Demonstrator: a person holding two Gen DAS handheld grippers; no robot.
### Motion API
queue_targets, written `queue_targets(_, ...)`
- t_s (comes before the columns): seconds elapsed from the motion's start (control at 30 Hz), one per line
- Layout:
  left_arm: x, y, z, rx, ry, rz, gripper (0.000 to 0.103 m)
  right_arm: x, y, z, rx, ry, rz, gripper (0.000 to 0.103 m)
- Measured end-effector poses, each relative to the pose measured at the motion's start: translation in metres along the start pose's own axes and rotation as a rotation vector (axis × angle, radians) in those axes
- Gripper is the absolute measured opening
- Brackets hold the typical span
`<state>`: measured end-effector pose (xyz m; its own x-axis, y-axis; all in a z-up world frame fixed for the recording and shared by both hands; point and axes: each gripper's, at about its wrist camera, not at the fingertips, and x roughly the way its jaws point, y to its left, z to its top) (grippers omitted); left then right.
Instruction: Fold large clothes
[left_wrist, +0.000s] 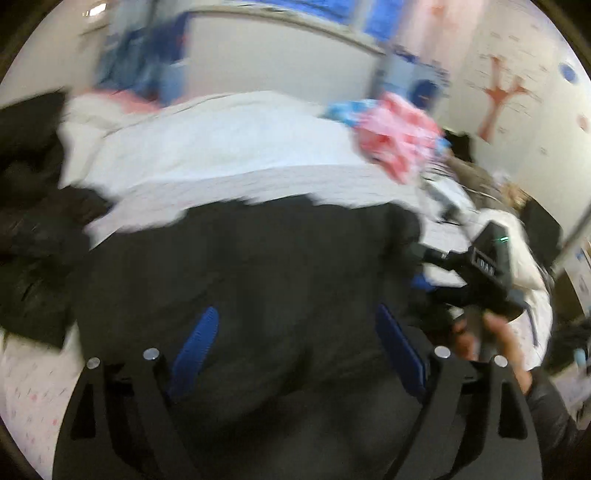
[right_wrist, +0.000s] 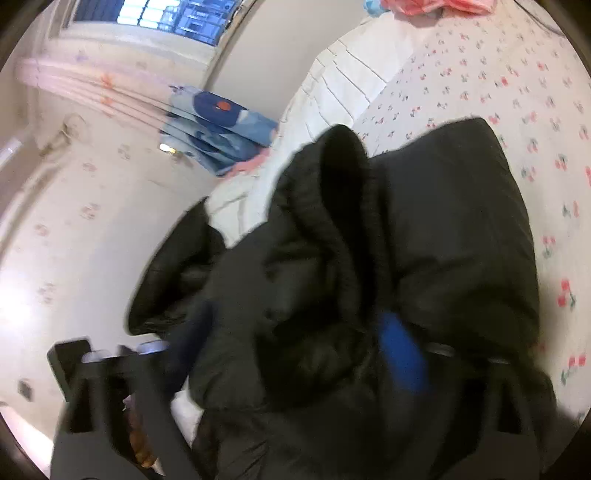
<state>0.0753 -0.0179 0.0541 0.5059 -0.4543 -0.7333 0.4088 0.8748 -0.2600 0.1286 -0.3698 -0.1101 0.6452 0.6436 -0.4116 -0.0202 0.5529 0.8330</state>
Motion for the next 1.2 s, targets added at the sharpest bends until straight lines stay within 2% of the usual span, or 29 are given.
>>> queue_targets(0.03, 0.000, 0.012, -0.002, -0.032, 0.005, 0.012, 0.084, 0.006, 0.003, 0.003, -0.006, 0.005, -0.030, 0.016)
queue_targets(0.07, 0.000, 0.028, -0.005, -0.066, 0.009, 0.034, 0.084, 0.009, 0.009, 0.007, -0.022, -0.011, -0.054, 0.011)
queue_targets(0.13, -0.006, 0.055, -0.010, -0.108, 0.000, 0.074, 0.084, 0.008, 0.027, 0.010, -0.091, -0.038, -0.064, 0.009)
queue_targets(0.27, -0.030, 0.078, -0.010, -0.140, -0.093, 0.070, 0.084, -0.049, 0.082, -0.004, -0.278, -0.170, 0.002, 0.008)
queue_targets(0.37, -0.027, 0.083, -0.010, -0.145, -0.133, 0.042, 0.084, -0.086, 0.082, -0.018, -0.318, -0.211, -0.016, 0.008)
queue_targets(0.43, 0.001, 0.078, -0.012, -0.137, -0.093, 0.041, 0.084, -0.081, 0.054, -0.021, -0.284, -0.166, -0.089, 0.008)
queue_targets(0.5, 0.042, 0.074, -0.015, -0.120, -0.002, 0.065, 0.084, -0.059, 0.015, -0.022, -0.220, -0.057, -0.164, 0.008)
queue_targets(0.57, 0.086, 0.076, -0.027, -0.089, 0.112, 0.159, 0.084, -0.043, -0.023, -0.028, -0.132, 0.037, -0.202, 0.012)
queue_targets(0.6, 0.092, 0.074, -0.028, -0.090, 0.130, 0.169, 0.084, -0.048, -0.026, -0.030, -0.112, 0.028, -0.186, 0.012)
queue_targets(0.63, 0.087, 0.071, -0.028, -0.080, 0.120, 0.177, 0.084, -0.057, -0.022, -0.032, -0.118, 0.001, -0.184, 0.016)
queue_targets(0.7, 0.066, 0.064, -0.023, -0.062, 0.055, 0.156, 0.084, -0.086, 0.002, -0.034, -0.199, -0.124, -0.238, 0.024)
queue_targets(0.73, 0.053, 0.061, -0.017, -0.052, 0.014, 0.152, 0.084, -0.100, 0.024, -0.036, -0.290, -0.213, -0.255, 0.031)
queue_targets(0.77, 0.042, 0.059, -0.011, -0.041, -0.024, 0.150, 0.084, -0.104, 0.041, -0.037, -0.356, -0.257, -0.257, 0.046)
queue_targets(0.8, 0.038, 0.058, -0.007, -0.038, -0.047, 0.154, 0.084, -0.103, 0.062, -0.038, -0.442, -0.293, -0.260, 0.052)
queue_targets(0.83, 0.033, 0.060, 0.000, -0.046, -0.075, 0.156, 0.084, -0.093, 0.080, -0.037, -0.517, -0.293, -0.268, 0.057)
queue_targets(0.9, 0.039, 0.066, 0.007, -0.067, -0.072, 0.164, 0.084, -0.063, 0.092, -0.032, -0.581, -0.201, -0.309, 0.057)
queue_targets(0.97, 0.066, 0.081, 0.005, -0.119, -0.003, 0.164, 0.084, -0.014, 0.073, -0.023, -0.549, -0.050, -0.409, 0.055)
queue_targets(1.0, 0.084, 0.088, 0.001, -0.142, 0.049, 0.166, 0.084, 0.010, 0.052, -0.019, -0.524, 0.014, -0.481, 0.049)
queue_targets(1.03, 0.108, 0.097, -0.006, -0.151, 0.112, 0.157, 0.086, 0.026, 0.036, -0.016, -0.497, 0.063, -0.501, 0.040)
queue_targets(1.1, 0.115, 0.101, -0.012, -0.157, 0.130, 0.135, 0.086, 0.043, 0.009, -0.007, -0.408, 0.116, -0.500, 0.032)
queue_targets(1.13, 0.112, 0.100, -0.011, -0.161, 0.148, 0.148, 0.085, 0.042, 0.008, -0.003, -0.371, 0.128, -0.502, 0.030)
queue_targets(1.2, 0.093, 0.098, -0.009, -0.173, 0.145, 0.146, 0.085, 0.027, 0.019, -0.002, -0.375, 0.117, -0.474, 0.031)
